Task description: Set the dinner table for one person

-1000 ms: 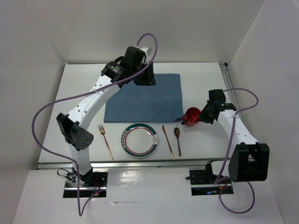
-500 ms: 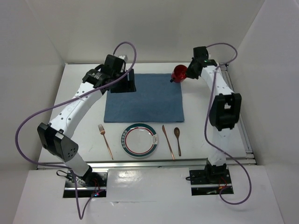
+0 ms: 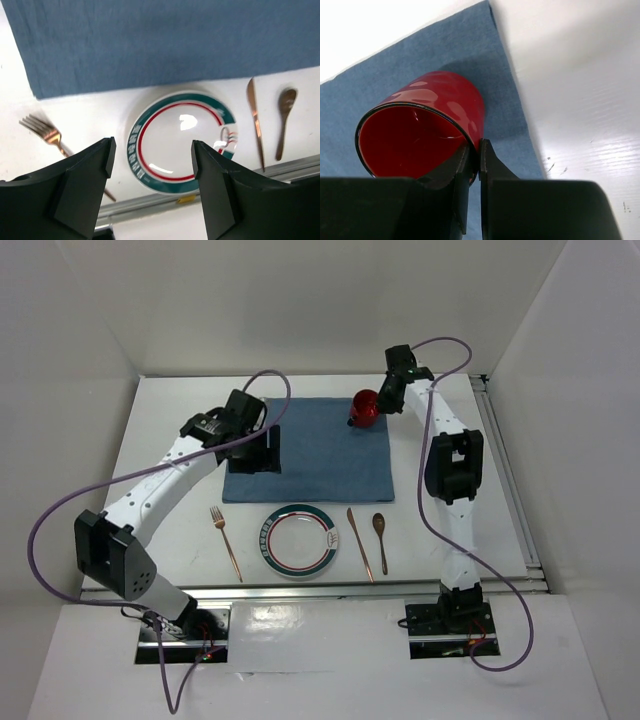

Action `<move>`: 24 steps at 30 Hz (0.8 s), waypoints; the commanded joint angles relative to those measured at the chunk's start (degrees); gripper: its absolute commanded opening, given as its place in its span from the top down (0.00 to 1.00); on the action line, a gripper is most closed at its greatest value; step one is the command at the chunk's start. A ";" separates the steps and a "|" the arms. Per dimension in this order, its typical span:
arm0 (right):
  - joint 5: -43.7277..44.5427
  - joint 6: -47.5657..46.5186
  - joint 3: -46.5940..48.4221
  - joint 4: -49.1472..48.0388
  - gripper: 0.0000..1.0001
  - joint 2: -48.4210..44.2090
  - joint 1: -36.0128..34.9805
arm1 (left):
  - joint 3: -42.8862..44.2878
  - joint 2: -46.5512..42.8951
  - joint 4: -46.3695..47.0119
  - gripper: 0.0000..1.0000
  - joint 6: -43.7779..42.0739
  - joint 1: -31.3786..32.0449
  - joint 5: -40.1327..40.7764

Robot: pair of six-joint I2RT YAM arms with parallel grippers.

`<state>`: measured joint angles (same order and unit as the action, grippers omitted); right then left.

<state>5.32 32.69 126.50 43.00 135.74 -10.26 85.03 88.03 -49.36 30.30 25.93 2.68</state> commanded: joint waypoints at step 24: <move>-3.12 -1.75 1.22 -3.98 0.13 -13.21 -0.99 | -33.43 -13.76 10.93 0.12 6.87 2.81 -4.70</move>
<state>3.38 31.81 128.44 41.39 133.64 -10.68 53.84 77.58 -45.52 36.47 29.67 -0.40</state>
